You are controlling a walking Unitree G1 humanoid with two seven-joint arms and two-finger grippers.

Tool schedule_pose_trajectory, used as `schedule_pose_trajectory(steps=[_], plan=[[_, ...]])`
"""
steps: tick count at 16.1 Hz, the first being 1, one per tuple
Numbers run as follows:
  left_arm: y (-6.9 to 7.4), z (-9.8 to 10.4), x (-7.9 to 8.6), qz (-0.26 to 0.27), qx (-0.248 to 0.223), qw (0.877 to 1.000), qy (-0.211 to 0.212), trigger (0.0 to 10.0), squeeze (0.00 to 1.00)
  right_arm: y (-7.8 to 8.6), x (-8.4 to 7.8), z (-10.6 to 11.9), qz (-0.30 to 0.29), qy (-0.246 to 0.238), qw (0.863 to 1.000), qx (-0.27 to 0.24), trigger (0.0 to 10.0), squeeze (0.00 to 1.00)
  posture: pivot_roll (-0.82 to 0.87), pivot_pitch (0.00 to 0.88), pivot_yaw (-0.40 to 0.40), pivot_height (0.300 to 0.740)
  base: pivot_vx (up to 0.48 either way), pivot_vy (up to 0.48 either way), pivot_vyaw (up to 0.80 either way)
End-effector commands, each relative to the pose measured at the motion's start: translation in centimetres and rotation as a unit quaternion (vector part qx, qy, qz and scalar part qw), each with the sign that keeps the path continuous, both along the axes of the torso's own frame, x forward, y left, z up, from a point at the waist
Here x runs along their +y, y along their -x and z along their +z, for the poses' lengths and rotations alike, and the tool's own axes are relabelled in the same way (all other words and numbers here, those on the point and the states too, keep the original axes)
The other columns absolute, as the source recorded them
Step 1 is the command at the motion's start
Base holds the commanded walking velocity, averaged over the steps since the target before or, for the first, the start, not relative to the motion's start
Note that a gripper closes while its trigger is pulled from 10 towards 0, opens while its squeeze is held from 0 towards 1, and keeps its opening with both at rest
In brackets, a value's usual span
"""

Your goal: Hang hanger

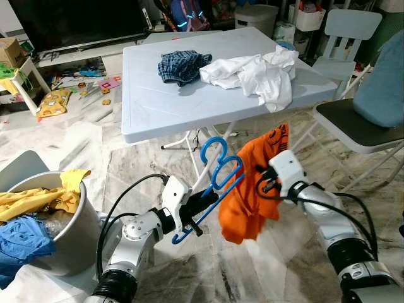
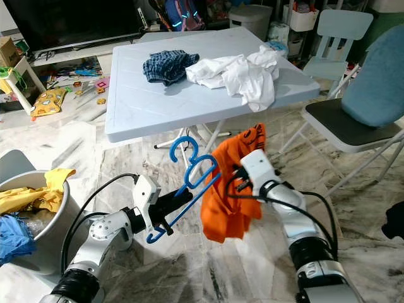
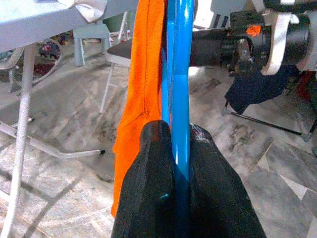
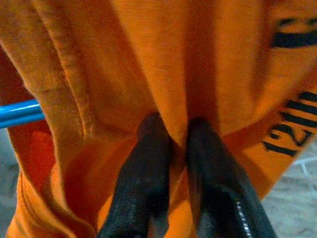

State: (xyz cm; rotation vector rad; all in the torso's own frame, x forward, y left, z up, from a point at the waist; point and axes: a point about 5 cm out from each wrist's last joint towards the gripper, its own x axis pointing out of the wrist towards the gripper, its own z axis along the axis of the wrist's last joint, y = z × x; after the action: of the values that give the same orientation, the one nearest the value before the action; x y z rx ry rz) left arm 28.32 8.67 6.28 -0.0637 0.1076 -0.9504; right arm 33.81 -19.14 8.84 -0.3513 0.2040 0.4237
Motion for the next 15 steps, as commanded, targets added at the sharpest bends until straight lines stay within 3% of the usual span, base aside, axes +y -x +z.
schedule_pose_trajectory(steps=[1,5,9,11,12,14,15], plan=[[-0.4,0.4,0.5,0.017,-0.021,1.0,-0.009,0.0,0.0,-0.6,-0.3,1.3,-0.014,-0.023,0.999,-0.017,0.0,0.0,-0.25,0.0,0.07,0.74,0.0,0.0,0.0],[-0.5,0.2,0.8,0.031,-0.022,0.999,-0.015,0.0,0.0,-0.7,-0.4,2.0,-0.012,-0.056,0.998,-0.023,0.0,0.0,-0.24,0.0,0.071,0.74,0.0,0.0,0.0],[-0.9,-0.1,1.7,0.064,-0.031,0.996,-0.044,0.0,0.0,-2.0,-0.2,4.7,-0.043,-0.126,0.99,-0.055,0.0,0.0,-0.25,0.0,0.073,0.74,0.0,0.0,0.0],[0.3,-0.9,1.9,0.025,-0.022,0.997,-0.069,0.0,0.0,-3.5,-0.3,8.4,-0.095,-0.142,0.976,-0.136,0.0,0.0,-0.24,0.0,0.072,0.74,0.0,0.0,0.0],[0.3,-0.9,1.9,0.025,-0.022,0.997,-0.069,0.0,0.0,-3.5,-0.3,8.4,-0.095,-0.142,0.976,-0.136,0.0,0.0,-0.24,0.0,0.072,0.74,0.0,0.0,0.0],[1.7,-1.5,1.4,-0.021,-0.019,0.996,-0.085,0.0,0.0,-4.7,-0.7,10.9,-0.183,-0.133,0.954,-0.198,0.0,0.0,-0.24,0.0,0.064,0.74,0.0,0.0,0.0],[2.0,-1.6,1.2,-0.035,-0.019,0.995,-0.089,0.0,0.0,-4.9,-0.8,11.2,-0.207,-0.138,0.947,-0.204,0.0,0.0,-0.24,0.0,0.064,0.74,0.0,0.0,0.0]])
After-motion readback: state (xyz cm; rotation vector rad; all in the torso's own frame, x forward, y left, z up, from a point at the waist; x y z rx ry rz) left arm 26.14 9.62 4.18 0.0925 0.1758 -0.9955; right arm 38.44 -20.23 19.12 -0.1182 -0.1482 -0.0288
